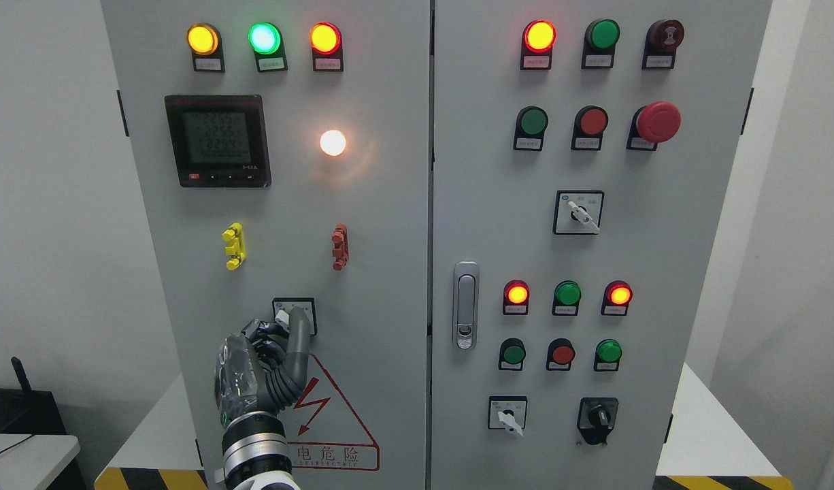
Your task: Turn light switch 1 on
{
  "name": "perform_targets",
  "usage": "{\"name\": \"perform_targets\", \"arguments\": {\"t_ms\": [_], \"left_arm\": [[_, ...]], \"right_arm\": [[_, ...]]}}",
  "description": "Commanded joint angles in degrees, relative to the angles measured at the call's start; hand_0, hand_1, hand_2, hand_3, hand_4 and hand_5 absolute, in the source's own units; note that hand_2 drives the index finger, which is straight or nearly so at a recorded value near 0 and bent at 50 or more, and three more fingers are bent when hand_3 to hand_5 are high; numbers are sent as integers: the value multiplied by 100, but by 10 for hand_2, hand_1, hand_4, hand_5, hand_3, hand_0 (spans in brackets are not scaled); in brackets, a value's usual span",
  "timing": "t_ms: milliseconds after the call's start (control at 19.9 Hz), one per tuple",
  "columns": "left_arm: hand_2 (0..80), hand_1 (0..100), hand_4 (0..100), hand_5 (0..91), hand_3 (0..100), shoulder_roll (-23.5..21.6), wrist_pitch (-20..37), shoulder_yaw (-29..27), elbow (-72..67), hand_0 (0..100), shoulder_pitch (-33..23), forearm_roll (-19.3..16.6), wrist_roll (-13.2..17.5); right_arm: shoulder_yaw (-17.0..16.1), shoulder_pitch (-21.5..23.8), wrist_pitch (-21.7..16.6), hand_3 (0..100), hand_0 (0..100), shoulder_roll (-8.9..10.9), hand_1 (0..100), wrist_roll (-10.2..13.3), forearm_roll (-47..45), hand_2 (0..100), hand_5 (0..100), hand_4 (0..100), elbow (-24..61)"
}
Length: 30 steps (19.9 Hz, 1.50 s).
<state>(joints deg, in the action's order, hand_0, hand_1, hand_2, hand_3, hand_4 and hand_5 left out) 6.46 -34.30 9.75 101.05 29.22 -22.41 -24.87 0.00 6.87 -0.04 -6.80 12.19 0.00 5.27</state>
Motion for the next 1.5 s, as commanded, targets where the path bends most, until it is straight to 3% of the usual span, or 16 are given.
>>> {"name": "perform_targets", "arguments": {"t_ms": [0, 501, 802, 902, 952, 1003, 1053, 1203, 1353, 1454], "left_arm": [[592, 279, 926, 854, 939, -4, 47, -17, 46, 193, -56, 0, 0], [595, 287, 927, 854, 943, -13, 55, -34, 397, 136, -223, -27, 17], [601, 296, 931, 854, 957, -13, 90, -87, 635, 138, -320, -35, 316], [554, 296, 912, 845, 916, -13, 195, -122, 696, 132, -434, -44, 474], [541, 296, 904, 828, 903, -21, 300, -192, 714, 129, -495, -35, 509], [519, 296, 874, 756, 876, -22, 441, -280, 732, 124, -574, -35, 553], [503, 292, 844, 592, 830, -22, 581, -359, 749, 122, -644, -35, 632], [492, 290, 807, 502, 787, -48, 977, -693, 880, 124, -995, -35, 834], [488, 284, 776, 484, 766, -92, 1188, -956, 925, 122, -1286, -35, 887], [482, 280, 756, 459, 750, -101, 1609, -1185, 951, 122, -1479, -35, 1167]], "right_arm": [[132, -2, 4, 0, 120, 3, 389, 2, 26, 0, 0, 0, 0], [132, -1, 4, 0, 120, 3, 389, 2, 26, 0, 0, 0, 0], [132, -2, 4, 0, 120, 3, 389, 2, 26, 0, 0, 0, 0], [132, -2, 4, 0, 120, -6, 389, 2, 26, 0, 0, 0, 0], [132, -2, 4, 0, 120, 3, 389, 2, 26, 0, 0, 0, 0], [132, -2, 4, 0, 120, 3, 389, 2, 26, 0, 0, 0, 0], [132, -2, 4, 0, 120, 3, 389, 2, 26, 0, 0, 0, 0], [132, 7, 4, 0, 120, 3, 389, 2, 26, 0, 0, 0, 0], [132, -2, 4, 0, 120, -6, 389, 2, 26, 0, 0, 0, 0], [132, -2, 4, 0, 120, 3, 389, 2, 26, 0, 0, 0, 0]]}}
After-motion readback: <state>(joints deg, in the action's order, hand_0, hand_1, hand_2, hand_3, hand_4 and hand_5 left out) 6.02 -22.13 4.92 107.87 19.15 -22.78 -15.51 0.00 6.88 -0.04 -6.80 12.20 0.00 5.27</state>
